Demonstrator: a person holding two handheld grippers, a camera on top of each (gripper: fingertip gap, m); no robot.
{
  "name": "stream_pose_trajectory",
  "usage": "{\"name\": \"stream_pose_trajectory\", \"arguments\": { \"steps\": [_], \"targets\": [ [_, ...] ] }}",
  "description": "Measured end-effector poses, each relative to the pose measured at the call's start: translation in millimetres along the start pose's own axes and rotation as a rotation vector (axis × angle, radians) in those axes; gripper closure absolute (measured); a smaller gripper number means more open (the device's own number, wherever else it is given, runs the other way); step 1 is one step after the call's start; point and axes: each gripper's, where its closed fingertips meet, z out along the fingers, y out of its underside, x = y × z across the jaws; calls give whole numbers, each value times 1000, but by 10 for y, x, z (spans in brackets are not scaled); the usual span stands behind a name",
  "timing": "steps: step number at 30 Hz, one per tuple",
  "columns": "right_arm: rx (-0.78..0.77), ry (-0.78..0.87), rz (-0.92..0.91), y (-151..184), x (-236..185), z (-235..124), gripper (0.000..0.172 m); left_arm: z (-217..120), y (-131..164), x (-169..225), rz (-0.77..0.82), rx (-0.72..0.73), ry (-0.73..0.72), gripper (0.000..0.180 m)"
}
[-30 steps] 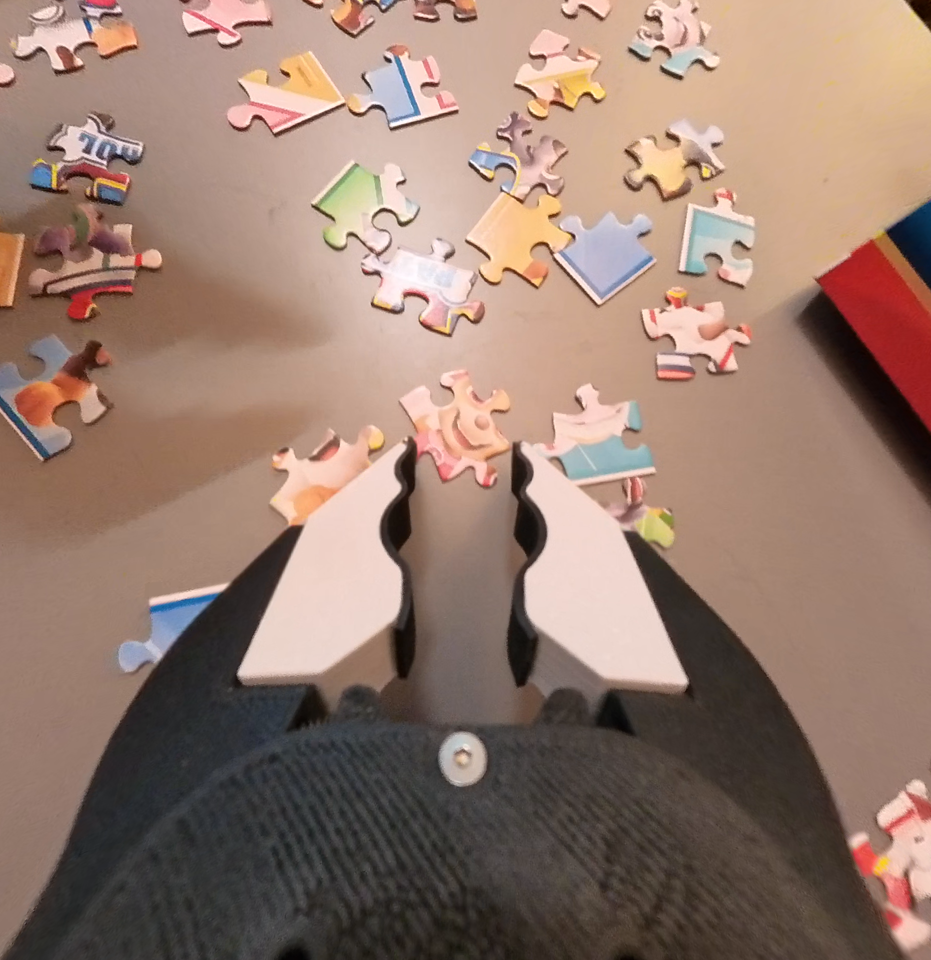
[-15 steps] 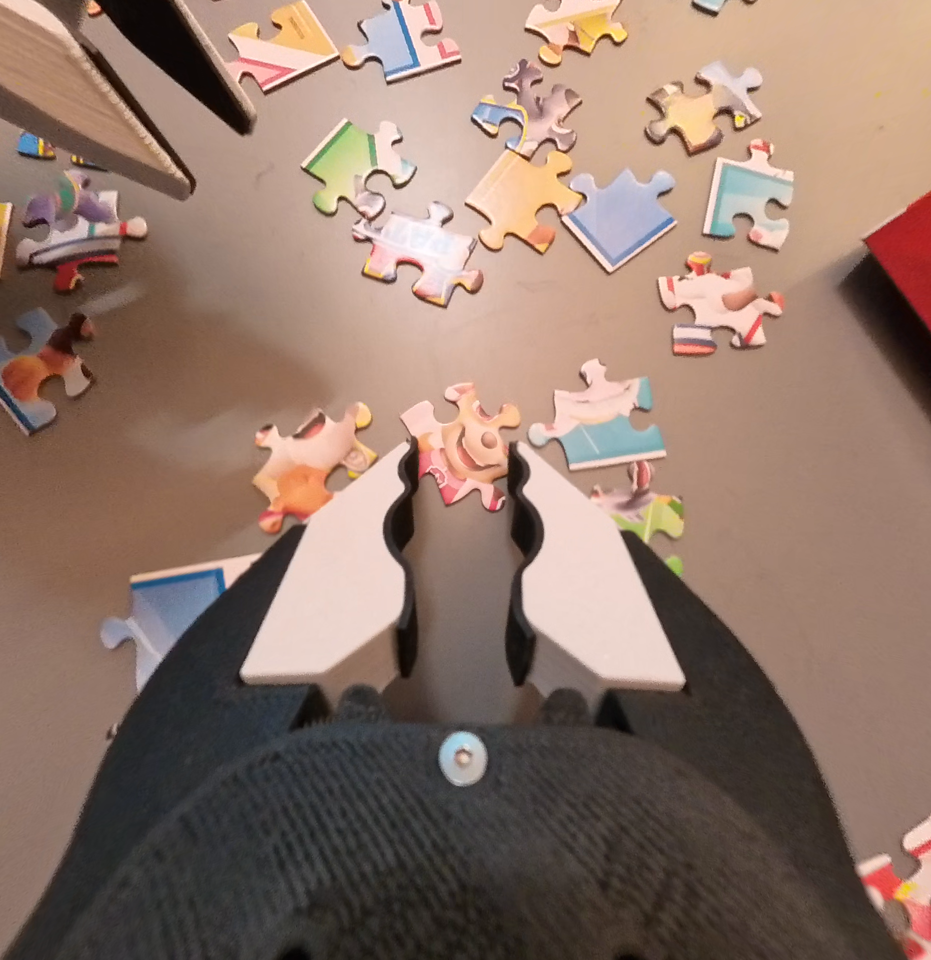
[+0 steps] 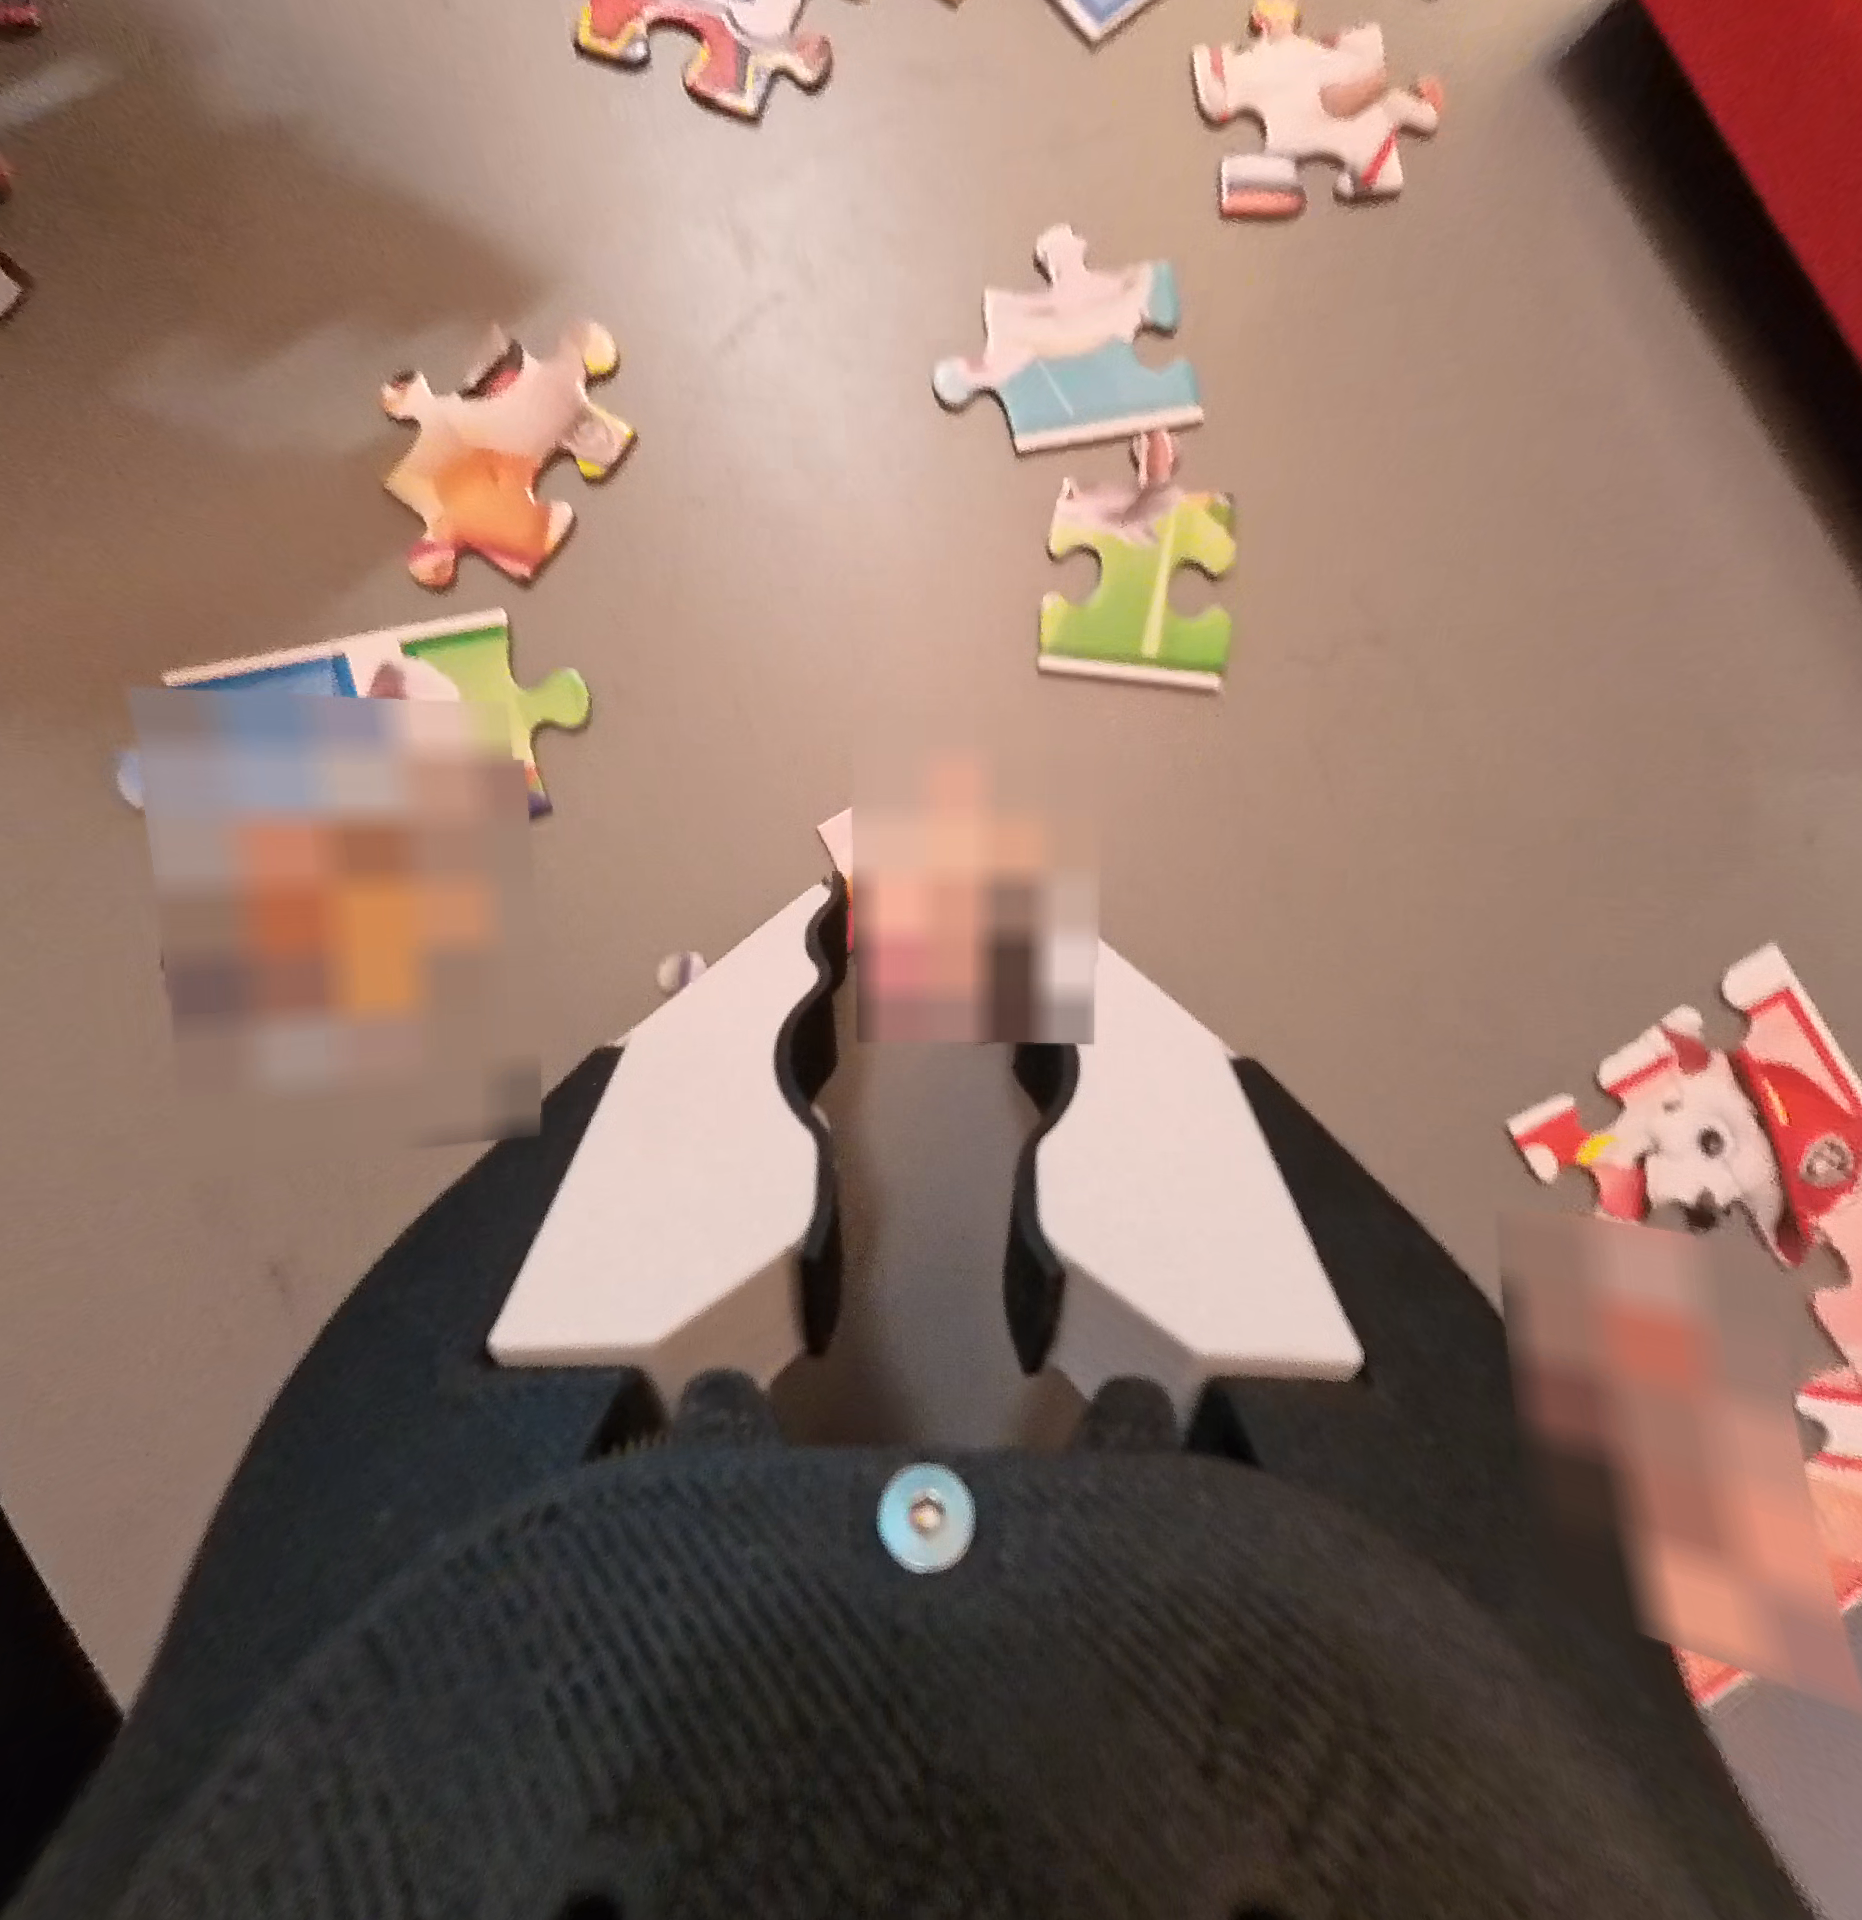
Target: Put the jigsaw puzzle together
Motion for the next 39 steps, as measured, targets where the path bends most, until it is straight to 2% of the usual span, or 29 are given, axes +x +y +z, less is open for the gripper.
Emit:
{"name": "stream_pose_trajectory", "arguments": {
  "steps": [14, 20, 25, 28, 33, 39],
  "targets": [
    [-51, 42, 84, 517, 135, -343, 142, 1, -43, 46, 12, 16, 2, 159],
    [-93, 68, 98, 798, -40, -545, 143, 53, -39, 112, 26, 5, 13, 159],
    [-107, 73, 48, 947, -236, -659, 153, 109, -66, 233, 42, 10, 45, 160],
    [-108, 76, 46, 989, -283, -696, 146, 113, -119, 293, 54, 35, 54, 162],
    [-58, 78, 55, 917, -286, -696, 138, 92, -182, 352, 42, 68, 82, 163],
    [61, 41, 4, 441, -321, -602, 131, 80, -183, 304, 21, 77, 81, 162]
  ]
}}
